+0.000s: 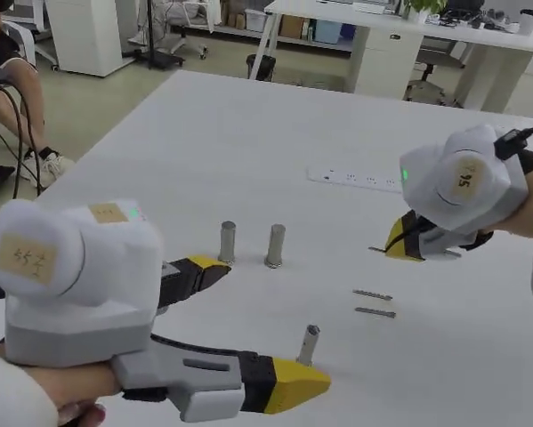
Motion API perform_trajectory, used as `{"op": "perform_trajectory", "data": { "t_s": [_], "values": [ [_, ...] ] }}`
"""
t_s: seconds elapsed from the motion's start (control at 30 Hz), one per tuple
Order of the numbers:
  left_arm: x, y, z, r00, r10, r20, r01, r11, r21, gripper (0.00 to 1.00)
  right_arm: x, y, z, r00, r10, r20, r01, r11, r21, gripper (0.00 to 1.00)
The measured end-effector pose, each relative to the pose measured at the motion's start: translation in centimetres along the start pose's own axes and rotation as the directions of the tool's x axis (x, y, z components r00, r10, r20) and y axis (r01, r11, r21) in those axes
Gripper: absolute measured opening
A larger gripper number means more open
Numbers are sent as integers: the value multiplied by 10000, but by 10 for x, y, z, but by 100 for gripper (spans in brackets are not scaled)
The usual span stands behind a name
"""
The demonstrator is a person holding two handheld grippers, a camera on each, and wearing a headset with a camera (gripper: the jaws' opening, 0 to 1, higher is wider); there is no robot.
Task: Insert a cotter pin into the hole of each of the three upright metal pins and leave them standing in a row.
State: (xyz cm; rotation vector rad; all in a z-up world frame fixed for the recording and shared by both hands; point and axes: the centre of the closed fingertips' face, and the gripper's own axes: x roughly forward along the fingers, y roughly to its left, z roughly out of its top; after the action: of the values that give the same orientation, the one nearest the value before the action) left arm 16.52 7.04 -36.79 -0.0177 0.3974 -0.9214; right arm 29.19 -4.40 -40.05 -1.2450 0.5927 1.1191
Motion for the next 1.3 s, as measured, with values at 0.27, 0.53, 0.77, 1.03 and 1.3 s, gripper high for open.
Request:
{"op": "perform_trajectory", "data": {
  "t_s": [0.27, 0.53, 0.77, 1.03, 1.3],
  "values": [
    [9, 7, 3, 9998, -188, -40, 187, 9992, -362, 80, -17, 17, 8, 9962, -762, 413, 776, 9964, -338, 0],
    [22, 6, 11, 9983, -564, 175, 581, 9905, -1246, 69, -34, 29, 18, 9817, -1543, 1115, 1542, 9880, 96, 0],
    [36, -1, 13, 9953, -932, 267, 964, 9797, -1758, 54, -46, 42, 32, 9632, -2172, 1583, 2121, 9760, 485, 0],
    [46, -17, 22, 9838, -1638, 734, 1782, 9414, -2865, 32, -52, 62, 57, 9527, -2182, 2114, 2073, 9756, 726, 0],
    [52, -23, 23, 9772, -1962, 815, 2122, 9203, -3288, 18, -52, 74, 68, 9523, -2103, 2211, 2058, 9776, 436, 0]
  ]
}}
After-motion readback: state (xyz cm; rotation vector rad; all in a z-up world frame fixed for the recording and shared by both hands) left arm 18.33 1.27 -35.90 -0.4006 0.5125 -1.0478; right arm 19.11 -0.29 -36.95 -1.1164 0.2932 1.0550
